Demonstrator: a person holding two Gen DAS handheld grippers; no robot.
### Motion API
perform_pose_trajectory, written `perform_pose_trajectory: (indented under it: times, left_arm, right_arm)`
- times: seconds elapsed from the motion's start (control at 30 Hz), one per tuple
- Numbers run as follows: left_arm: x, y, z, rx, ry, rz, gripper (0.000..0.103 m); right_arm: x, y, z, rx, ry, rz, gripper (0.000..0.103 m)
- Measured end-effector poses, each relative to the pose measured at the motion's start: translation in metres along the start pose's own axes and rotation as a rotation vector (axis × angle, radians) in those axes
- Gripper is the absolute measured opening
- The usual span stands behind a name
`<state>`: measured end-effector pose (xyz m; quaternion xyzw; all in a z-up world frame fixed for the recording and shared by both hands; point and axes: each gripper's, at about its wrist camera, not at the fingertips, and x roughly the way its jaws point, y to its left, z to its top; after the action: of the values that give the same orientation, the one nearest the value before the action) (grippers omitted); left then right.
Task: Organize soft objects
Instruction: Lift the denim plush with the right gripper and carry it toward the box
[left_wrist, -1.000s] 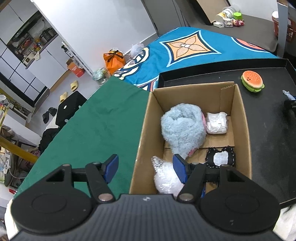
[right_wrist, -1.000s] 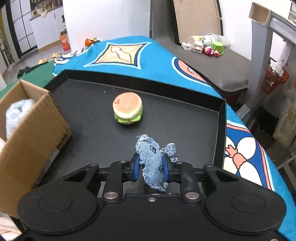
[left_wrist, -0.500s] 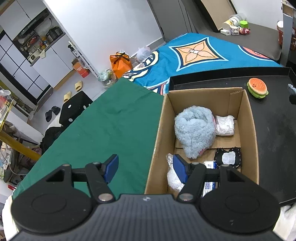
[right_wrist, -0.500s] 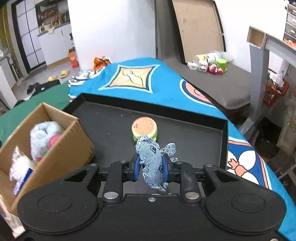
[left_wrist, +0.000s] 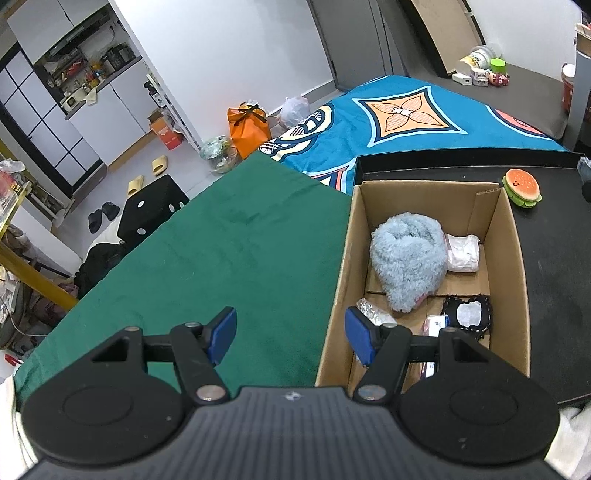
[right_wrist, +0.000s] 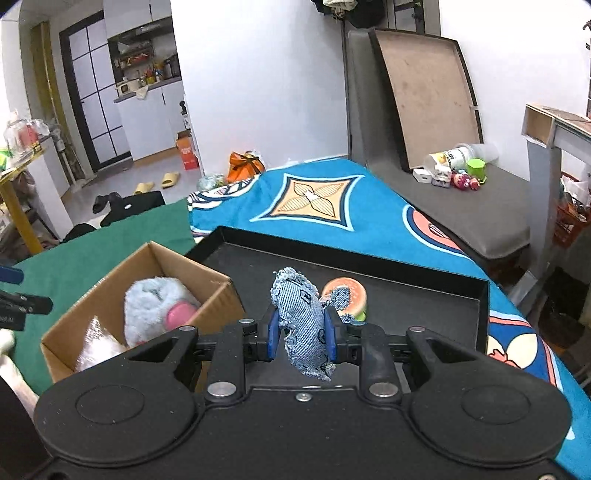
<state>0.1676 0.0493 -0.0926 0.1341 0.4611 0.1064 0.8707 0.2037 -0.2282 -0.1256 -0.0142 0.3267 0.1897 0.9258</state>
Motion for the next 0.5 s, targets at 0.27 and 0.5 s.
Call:
perform_pose_trajectory:
  times: [0.27,0.5]
  left_arm:
    - [0.003,0.007,-0.009,0.007,-0.013,-0.033,0.063]
    - [0.010,0.012,-0.018,-0.003,-0.011,-0.086,0.060]
  right_arm:
    - [-0.002,0.027,0.009,-0.024,-0.012,0.049,0.024]
    - [-0.005,0.053,0.010,-0.053,-0.005,0.099,0.024]
